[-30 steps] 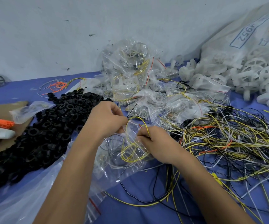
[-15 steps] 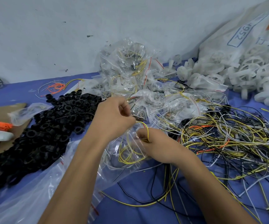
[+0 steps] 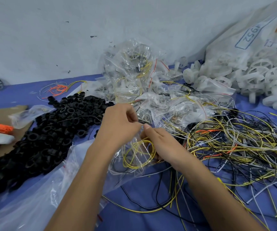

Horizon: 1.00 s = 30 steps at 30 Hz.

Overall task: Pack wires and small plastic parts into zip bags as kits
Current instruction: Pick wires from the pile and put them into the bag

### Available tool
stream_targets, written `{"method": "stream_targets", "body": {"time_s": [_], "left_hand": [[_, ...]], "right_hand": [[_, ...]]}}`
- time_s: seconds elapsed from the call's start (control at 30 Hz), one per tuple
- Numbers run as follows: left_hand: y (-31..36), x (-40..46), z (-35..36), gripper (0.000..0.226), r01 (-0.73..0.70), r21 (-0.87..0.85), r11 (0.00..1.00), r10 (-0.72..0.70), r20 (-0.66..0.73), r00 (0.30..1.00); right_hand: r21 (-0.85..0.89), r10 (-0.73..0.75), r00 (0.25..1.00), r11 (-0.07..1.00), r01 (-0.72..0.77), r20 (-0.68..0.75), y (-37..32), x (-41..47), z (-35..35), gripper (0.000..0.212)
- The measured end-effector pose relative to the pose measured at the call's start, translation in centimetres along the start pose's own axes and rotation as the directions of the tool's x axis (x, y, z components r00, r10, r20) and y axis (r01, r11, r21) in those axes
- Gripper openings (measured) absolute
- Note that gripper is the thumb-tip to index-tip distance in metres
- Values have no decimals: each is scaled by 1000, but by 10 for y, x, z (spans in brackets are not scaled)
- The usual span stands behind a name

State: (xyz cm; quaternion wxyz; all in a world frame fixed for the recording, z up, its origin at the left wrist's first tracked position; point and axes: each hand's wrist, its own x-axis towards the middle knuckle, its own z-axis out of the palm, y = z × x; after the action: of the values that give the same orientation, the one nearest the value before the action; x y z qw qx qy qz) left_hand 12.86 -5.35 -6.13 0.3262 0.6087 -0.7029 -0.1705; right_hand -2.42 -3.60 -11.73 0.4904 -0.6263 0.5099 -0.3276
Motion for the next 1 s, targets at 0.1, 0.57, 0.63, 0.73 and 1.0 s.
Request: {"method": "stream_targets", "body": {"time_s": [0.1,0.57,0.63,0.73,1.0], "left_hand": [[3,0,-5,20,-21,-50,999,19,-34,999],[24,-11,-10,17,-50,-243,969,126,307,943],[25,-13,-10,17,-56,-245,968,141,347,927],[25,-12,-12,18,-76,-241,967,162,362,918],[-8,-2,-34,21,106,-201,974,-35,327,944]], "right_hand": [[-222,-81,994,973,62,-78,0,2,2,54],[-674,-97,992,728,124,77,0,-9,13,25],[-628,-112,989,764,148,97,2,-8,13,25],[-676,-99,994,729,107,51,3,-6,14,24],[-619,-244,970,760,200,14,-1,-5,13,26]]}}
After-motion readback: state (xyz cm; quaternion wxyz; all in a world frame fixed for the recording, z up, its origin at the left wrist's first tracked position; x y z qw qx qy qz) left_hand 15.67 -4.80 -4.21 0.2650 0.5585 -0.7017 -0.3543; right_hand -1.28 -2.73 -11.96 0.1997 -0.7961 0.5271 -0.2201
